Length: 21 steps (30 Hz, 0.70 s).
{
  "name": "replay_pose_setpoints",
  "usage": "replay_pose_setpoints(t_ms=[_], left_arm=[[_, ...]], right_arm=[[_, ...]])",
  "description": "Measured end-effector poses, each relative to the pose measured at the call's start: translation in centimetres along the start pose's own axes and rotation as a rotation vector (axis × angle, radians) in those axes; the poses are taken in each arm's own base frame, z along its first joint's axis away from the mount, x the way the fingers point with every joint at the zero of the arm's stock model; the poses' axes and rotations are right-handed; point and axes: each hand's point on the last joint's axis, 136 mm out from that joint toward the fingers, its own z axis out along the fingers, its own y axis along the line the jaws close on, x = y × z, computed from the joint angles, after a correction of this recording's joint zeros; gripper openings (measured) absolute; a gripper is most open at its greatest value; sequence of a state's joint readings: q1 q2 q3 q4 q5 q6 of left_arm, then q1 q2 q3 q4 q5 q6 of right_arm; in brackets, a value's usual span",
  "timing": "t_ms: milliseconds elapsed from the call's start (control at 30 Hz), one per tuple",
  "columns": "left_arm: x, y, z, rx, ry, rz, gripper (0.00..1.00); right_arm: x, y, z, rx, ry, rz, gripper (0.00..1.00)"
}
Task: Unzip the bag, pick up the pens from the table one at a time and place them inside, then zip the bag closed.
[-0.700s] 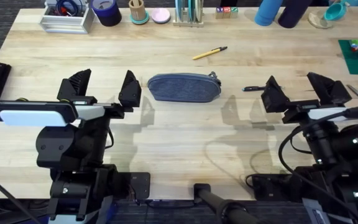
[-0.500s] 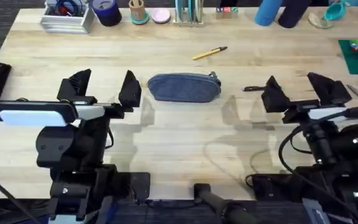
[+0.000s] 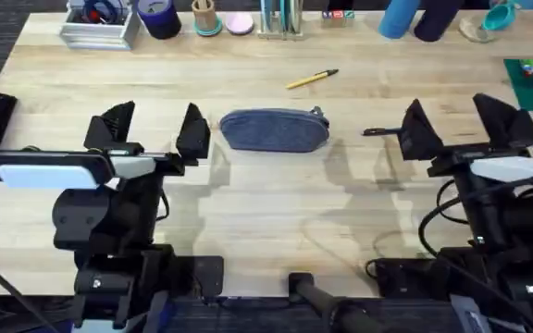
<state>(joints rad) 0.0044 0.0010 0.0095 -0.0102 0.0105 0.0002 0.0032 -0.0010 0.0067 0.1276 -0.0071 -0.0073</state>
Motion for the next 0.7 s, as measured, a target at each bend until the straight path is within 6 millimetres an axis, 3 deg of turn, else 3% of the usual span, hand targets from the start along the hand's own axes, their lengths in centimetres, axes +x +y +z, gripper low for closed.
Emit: replay_pose_setpoints(t_ms=[167,467,700], left_arm=[[0.2,0.1,-0.4,-0.004,0.058,0.000,0.993],[-5.9,0.6,-1.8,-0.038,0.007,0.000,0.993],[-9.5,0.8,-0.8,-0.045,0.054,0.001,0.993]], right_arm=[[-0.5,0.0,-0.1,0.000,0.002,0.000,0.997],[-4.5,0.0,-0.8,0.000,0.037,0.002,0.996],[-7.4,0.1,-0.2,-0.009,0.182,0.008,0.996]])
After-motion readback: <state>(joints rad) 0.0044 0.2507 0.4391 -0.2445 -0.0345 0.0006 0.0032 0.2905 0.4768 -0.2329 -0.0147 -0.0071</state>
